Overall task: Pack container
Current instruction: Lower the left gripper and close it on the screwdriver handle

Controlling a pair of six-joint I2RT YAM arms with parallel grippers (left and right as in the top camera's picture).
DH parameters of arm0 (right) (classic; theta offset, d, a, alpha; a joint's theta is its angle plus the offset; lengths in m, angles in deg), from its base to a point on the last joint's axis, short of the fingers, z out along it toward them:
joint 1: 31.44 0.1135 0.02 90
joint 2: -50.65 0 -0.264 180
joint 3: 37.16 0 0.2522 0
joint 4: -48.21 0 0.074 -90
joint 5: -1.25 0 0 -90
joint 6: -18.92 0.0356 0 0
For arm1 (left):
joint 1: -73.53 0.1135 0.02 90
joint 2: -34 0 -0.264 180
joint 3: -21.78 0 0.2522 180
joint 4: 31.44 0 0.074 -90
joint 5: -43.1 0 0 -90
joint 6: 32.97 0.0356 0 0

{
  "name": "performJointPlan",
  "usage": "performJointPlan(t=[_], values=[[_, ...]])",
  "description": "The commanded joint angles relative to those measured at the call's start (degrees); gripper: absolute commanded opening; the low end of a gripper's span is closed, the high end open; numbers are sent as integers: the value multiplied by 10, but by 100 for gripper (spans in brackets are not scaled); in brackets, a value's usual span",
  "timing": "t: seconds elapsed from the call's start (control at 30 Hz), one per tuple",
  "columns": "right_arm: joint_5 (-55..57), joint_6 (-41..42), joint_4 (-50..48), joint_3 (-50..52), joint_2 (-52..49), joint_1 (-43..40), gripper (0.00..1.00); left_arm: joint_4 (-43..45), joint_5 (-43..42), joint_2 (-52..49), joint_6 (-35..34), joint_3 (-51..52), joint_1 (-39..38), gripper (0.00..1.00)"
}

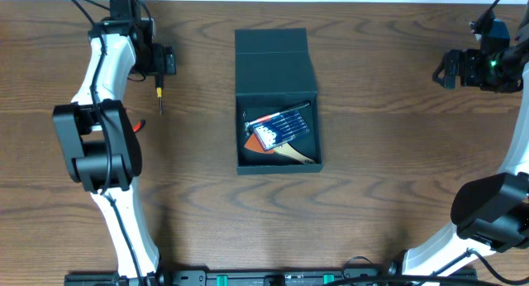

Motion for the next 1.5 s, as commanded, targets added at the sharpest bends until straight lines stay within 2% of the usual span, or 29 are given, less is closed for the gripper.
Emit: performJointPlan(t=[0.0,0.33,0.67,1.47], values=[[0,10,2,1,-3,-1,99,3,-2,-23,4,-8,-2,99],[0,12,7,1,-3,-1,99,9,-2,-37,3,-8,-2,100],[0,12,13,1,-3,-1,99,-17,9,-39,1,-8,-2,93],[0,12,20,1,-3,-1,99,-32,11,-49,-14,2,-2,93]])
